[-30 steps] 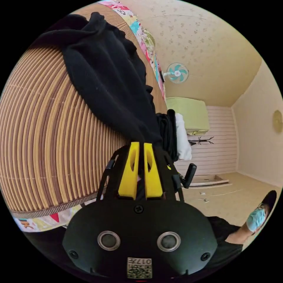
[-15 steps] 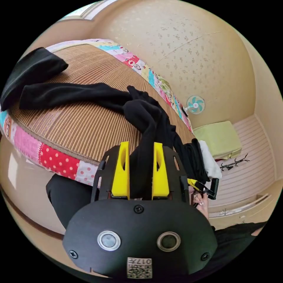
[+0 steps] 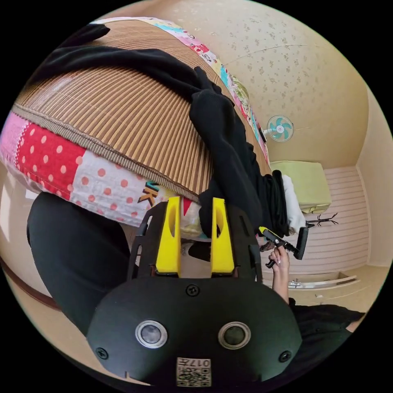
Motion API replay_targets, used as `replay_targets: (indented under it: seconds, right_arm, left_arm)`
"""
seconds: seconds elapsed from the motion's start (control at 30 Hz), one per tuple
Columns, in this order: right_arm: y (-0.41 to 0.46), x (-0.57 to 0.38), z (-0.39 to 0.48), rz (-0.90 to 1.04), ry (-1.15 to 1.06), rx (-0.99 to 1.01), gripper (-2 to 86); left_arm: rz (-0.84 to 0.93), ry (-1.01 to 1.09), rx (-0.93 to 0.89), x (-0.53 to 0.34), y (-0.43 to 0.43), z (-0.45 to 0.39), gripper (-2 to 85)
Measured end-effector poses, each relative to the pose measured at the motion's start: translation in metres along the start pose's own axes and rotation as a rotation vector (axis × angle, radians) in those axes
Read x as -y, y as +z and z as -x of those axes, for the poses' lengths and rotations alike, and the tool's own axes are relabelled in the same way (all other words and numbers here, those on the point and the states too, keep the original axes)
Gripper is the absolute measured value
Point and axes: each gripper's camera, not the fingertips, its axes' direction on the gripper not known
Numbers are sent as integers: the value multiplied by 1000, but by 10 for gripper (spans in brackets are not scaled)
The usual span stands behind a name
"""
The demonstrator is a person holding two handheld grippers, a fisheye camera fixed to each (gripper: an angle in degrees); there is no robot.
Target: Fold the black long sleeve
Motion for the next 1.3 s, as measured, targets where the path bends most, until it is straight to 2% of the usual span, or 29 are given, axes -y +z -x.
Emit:
replay_targets:
  seconds: [0.07, 0.17, 0.27, 0.33, 0.37, 0.43, 0.5, 0.57, 0.63, 0.67, 0.8, 0.87, 0.9, 0.93, 1.03, 1.1, 1.17, 1.2, 1.3]
  right_arm:
    - [14, -4, 4, 21, -19, 6, 26]
    - [16, -16, 26, -20, -105, -100, 26]
    - [-4, -23, 33, -41, -82, -122, 26]
    - [-33, -35, 33, -107, -93, -45, 26]
    - [-50, -44, 32, -131, -110, 12, 26]
    - [-55, -52, 30, -50, -143, 83, 26]
    - [-36, -62, 24, 163, -210, 211, 28]
    - [-44, -75, 8, 96, -152, 256, 29]
    - [-65, -92, -11, -70, -59, 172, 43]
    - [-76, -101, -19, -152, -9, 57, 61]
    - [-78, -101, -23, -263, -9, -384, 104]
    - [-49, -89, -29, -174, -66, -502, 102]
    - [-22, -77, -41, -14, -56, -556, 84]
    - [-11, -73, -47, 62, -48, -566, 75]
    - [-55, -78, -36, 25, -64, -416, 43]
    - [-149, -93, -34, -190, -60, 8, 35]
    - [-217, -106, -53, -364, -9, 259, 32]
    - [-256, -111, -70, -455, 34, 343, 31]
    - [-338, -110, -110, -625, 64, 387, 30]
  left_arm:
    - [113, -1, -69, -5, 16, -10, 47]
    - [183, 89, -209, -15, 17, -26, 21]
    - [57, 110, -417, -33, -44, -29, 6]
    - [-57, 181, -449, -50, -101, -35, 3]
    - [-122, 245, -423, -64, -138, -41, 1]
    - [-171, 310, -314, -86, -183, -48, 0]
    - [-129, 312, -214, -100, -208, -44, 3]
    - [-107, 238, -64, -117, -228, -32, 14]
    - [-197, 161, 55, -133, -244, -21, 21]
    - [-228, 131, 62, -138, -251, -16, 24]
    - [-257, 109, -75, -131, -252, -11, 23]
    - [-227, 153, -155, -114, -241, -22, 13]
    - [-213, 162, -161, -110, -238, -26, 11]
    - [-193, 172, -158, -102, -233, -34, 6]
    - [-200, 195, -155, -93, -233, -50, 1]
    - [-203, 207, -164, -91, -237, -52, 0]
    - [-203, 185, -167, -88, -241, -42, 5]
    - [-201, 173, -173, -87, -242, -38, 8]
    - [-214, 115, -259, -83, -248, -14, 31]
